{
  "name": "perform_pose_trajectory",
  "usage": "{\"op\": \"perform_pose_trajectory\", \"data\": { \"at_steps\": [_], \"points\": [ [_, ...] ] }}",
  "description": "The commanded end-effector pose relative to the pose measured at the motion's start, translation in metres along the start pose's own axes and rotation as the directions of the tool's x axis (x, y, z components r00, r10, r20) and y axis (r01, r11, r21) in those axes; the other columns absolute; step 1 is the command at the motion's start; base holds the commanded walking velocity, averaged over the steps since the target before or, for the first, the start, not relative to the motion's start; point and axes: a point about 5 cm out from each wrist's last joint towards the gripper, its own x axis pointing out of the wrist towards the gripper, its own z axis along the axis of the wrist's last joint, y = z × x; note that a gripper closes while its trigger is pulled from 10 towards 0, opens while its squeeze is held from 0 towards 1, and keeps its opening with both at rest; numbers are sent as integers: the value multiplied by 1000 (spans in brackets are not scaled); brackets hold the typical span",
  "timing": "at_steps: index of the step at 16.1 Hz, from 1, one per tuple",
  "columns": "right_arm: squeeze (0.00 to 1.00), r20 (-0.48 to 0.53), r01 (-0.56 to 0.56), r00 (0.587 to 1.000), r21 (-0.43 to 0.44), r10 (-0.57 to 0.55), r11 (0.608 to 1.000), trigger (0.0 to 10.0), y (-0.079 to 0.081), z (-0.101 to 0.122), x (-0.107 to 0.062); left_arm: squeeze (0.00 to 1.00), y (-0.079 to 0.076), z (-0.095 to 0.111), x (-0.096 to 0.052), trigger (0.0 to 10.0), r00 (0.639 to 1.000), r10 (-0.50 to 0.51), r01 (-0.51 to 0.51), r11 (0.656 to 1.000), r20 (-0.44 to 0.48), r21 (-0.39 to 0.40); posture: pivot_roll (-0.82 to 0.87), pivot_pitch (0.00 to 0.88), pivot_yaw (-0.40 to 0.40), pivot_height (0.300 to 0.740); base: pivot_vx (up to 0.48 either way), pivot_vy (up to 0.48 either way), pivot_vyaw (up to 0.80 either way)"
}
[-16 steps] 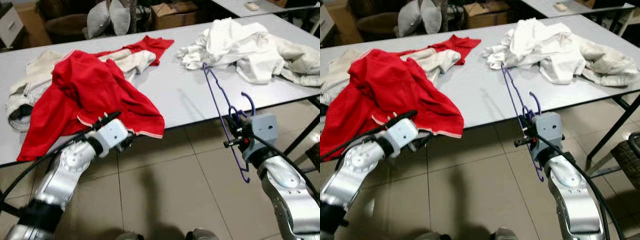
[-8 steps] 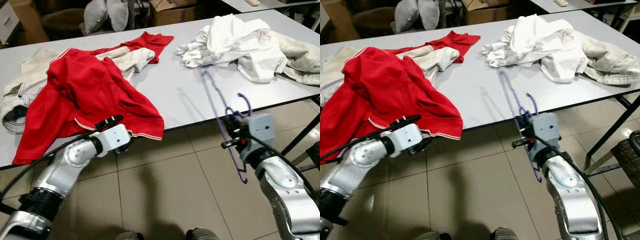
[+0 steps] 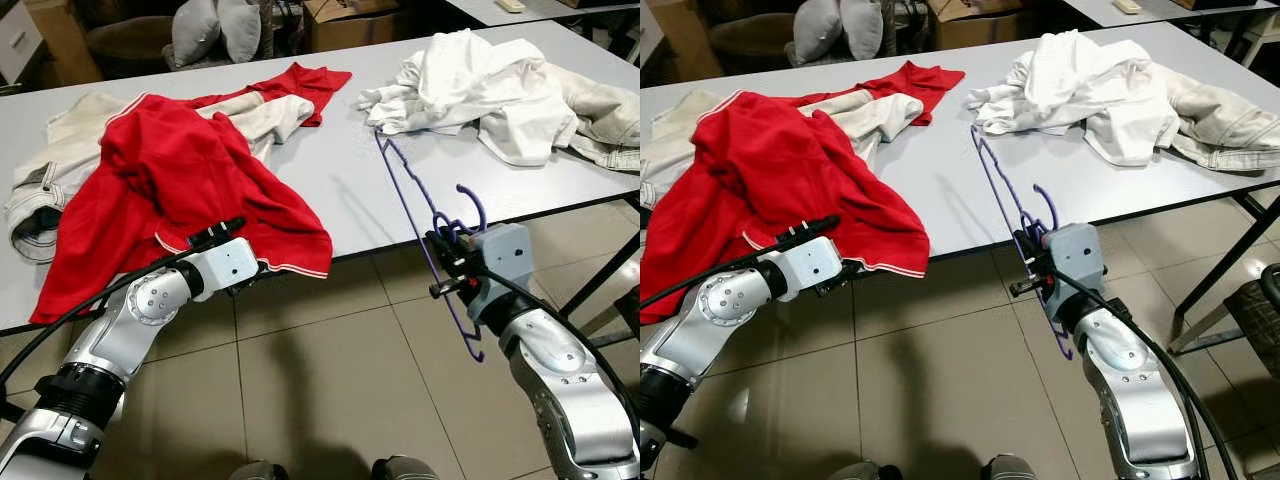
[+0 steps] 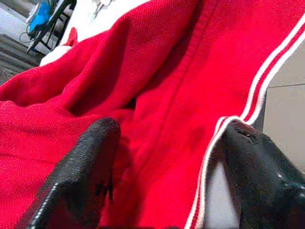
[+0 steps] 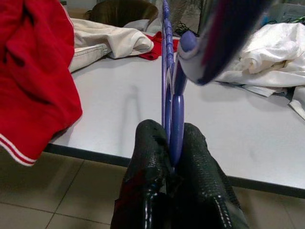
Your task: Hang hanger
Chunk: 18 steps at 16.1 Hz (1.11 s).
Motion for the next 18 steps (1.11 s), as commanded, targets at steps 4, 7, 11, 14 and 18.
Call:
{"op": "perform_pose_trajectory", "data": {
  "at_steps": [4,7,11,14,18],
  "points": [
    [0,24,-14,1000,-25,15,1000,10000,2,2,0,0,0,-3,3,0,1000,-12,12,999,-21,36,-181,60,64,740,0,0,0],
    [0,28,-14,999,-28,15,1000,10000,2,2,0,0,3,-3,5,0,999,16,-15,999,-28,45,-184,52,64,740,0,0,0],
    [0,25,-28,999,-37,29,999,10000,4,1,-1,0,2,0,8,0,1000,-3,3,1000,-8,20,-187,40,64,740,0,0,0],
    [0,28,-32,999,-41,33,999,10000,4,1,-1,0,-6,1,8,0,998,-59,59,998,-3,10,-185,32,62,740,0,0,0],
    [0,33,-41,999,-46,43,998,10000,5,1,-1,0,-7,-8,7,0,995,-66,67,998,-70,12,-184,29,57,740,0,0,0]
  ]
}}
